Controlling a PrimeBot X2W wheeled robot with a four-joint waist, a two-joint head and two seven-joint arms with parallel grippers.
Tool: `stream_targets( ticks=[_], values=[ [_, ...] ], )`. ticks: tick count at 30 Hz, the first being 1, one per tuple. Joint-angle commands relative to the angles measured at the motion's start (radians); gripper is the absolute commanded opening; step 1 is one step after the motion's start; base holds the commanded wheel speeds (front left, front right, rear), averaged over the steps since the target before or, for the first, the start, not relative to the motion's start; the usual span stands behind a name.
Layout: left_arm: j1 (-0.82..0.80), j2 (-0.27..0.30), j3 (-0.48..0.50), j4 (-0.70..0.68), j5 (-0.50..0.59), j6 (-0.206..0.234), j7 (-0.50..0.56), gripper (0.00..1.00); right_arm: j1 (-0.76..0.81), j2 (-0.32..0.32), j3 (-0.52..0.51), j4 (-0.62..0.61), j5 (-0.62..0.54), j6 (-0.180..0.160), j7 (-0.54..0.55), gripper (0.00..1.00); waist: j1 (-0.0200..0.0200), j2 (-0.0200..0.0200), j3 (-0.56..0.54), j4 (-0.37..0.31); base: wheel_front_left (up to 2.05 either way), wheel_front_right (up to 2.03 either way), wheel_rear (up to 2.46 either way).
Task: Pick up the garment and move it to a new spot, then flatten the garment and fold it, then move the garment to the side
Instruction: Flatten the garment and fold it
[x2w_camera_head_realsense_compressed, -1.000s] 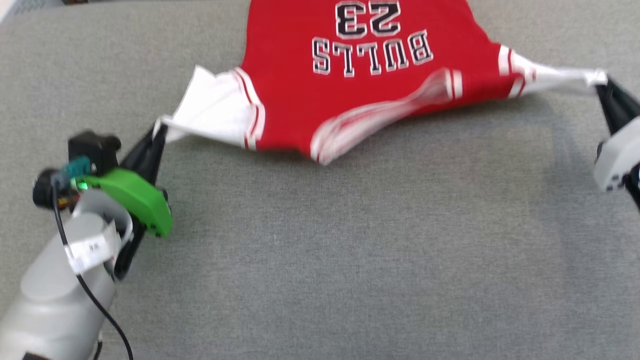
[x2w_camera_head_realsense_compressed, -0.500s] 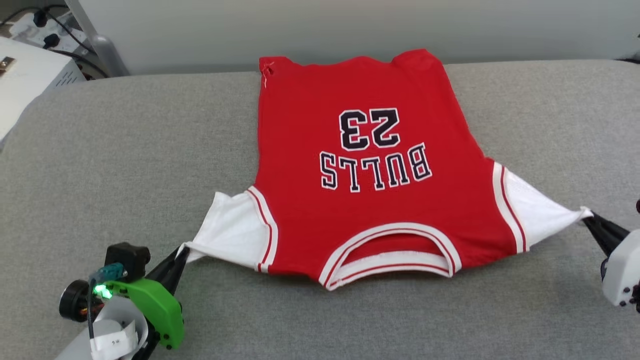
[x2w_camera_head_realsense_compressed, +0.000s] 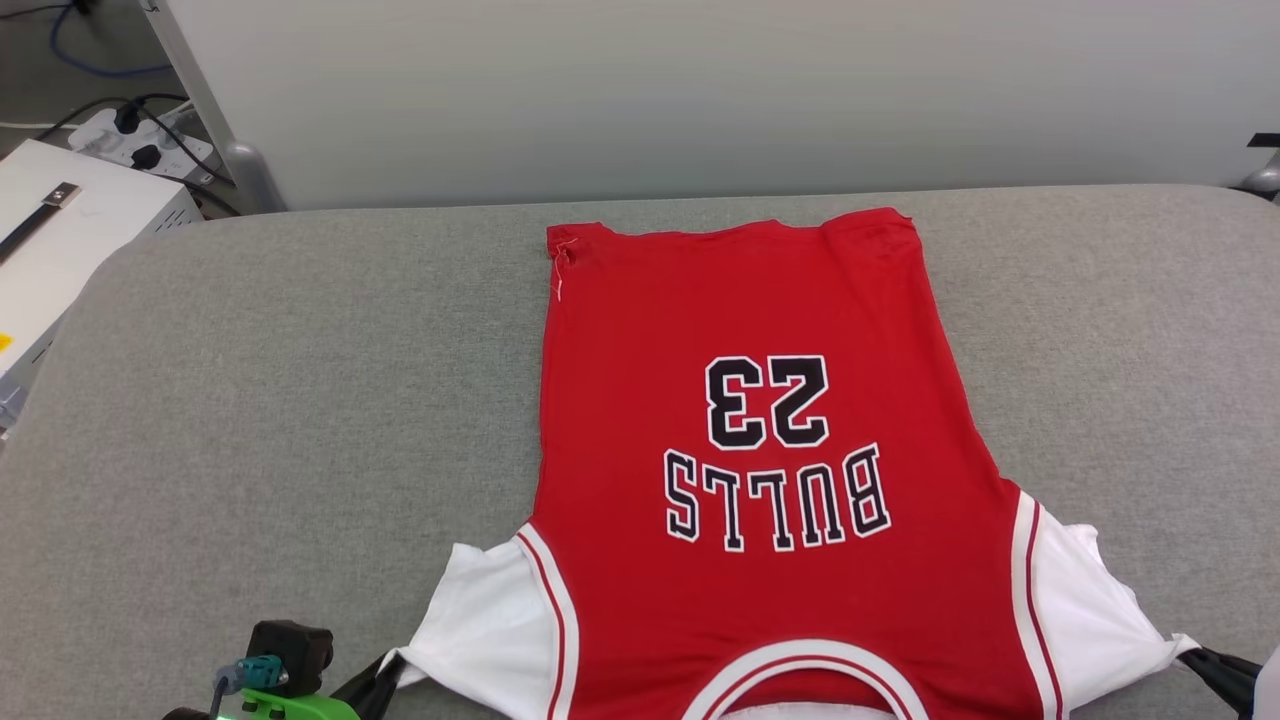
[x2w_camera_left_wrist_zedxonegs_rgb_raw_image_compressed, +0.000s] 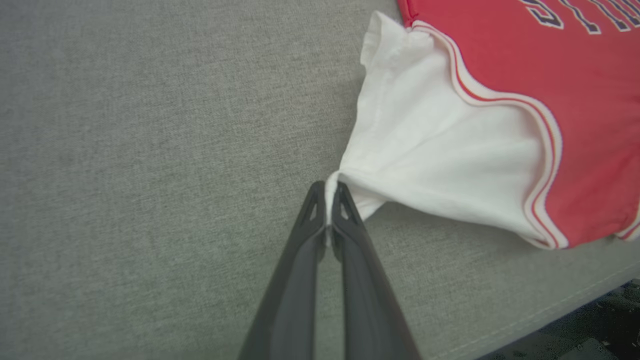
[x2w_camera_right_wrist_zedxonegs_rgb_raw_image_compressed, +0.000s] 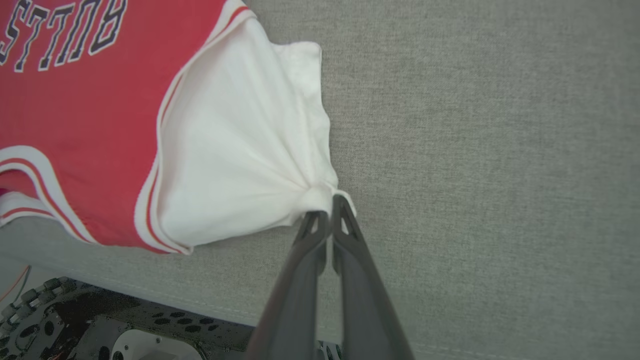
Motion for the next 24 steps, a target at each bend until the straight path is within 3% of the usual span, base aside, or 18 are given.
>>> stream_targets(
  ticks=[1, 2, 4, 9, 14, 15, 18, 24],
  values=[
    [0.018, 0.014, 0.001, -0.018, -0.007, 0.013, 0.007, 0.0, 0.024, -0.001, -0.02, -0.015, 0.003, -0.002, 0.02, 0.0, 0.0001, 0.0102, 0.003, 0.004, 0.0, 0.0, 0.0],
    [0.02, 0.015, 0.002, -0.03, -0.008, 0.018, 0.01, 0.0, 0.029, 0.002, -0.033, -0.026, -0.001, -0.002, 0.027, 0.0, 0.0001, 0.0102, 0.005, 0.005, 0.0, 0.0, 0.0],
    [0.018, 0.016, 0.005, -0.055, -0.01, 0.026, 0.013, 0.0, 0.035, 0.009, -0.061, -0.046, -0.016, -0.002, 0.043, 1.0, 0.0001, 0.0102, 0.011, 0.009, 0.0, 0.0, 0.0],
    [0.008, 0.024, 0.001, -0.13, -0.032, 0.013, 0.053, 0.0, 0.029, 0.048, -0.157, -0.087, -0.017, -0.002, 0.143, 1.0, 0.0001, 0.0102, 0.044, 0.024, 0.0, 0.0, 0.0],
    [-0.001, 0.031, 0.005, -0.21, -0.045, 0.038, 0.095, 0.0, -0.032, 0.098, -0.268, -0.18, -0.058, -0.002, 0.281, 1.0, 0.0001, 0.0102, 0.094, 0.047, 0.0, 0.0, 0.0],
    [-0.012, 0.045, 0.013, -0.286, -0.047, 0.06, 0.124, 0.0, -0.101, 0.138, -0.34, -0.248, -0.097, -0.002, 0.383, 1.0, 0.0001, 0.0102, 0.142, 0.073, 0.0, 0.0, 0.0],
    [-0.028, 0.066, 0.017, -0.37, -0.045, 0.079, 0.166, 0.0, -0.19, 0.177, -0.391, -0.304, -0.146, -0.002, 0.486, 1.0, 0.0001, 0.0102, 0.207, 0.106, 0.0, 0.0, 0.0],
    [-0.064, 0.107, 0.021, -0.519, -0.04, 0.113, 0.252, 0.0, -0.436, 0.252, -0.462, -0.312, -0.275, -0.002, 0.697, 1.0, 0.0001, 0.0102, 0.354, 0.19, 0.0, 0.0, 0.0]
  ],
)
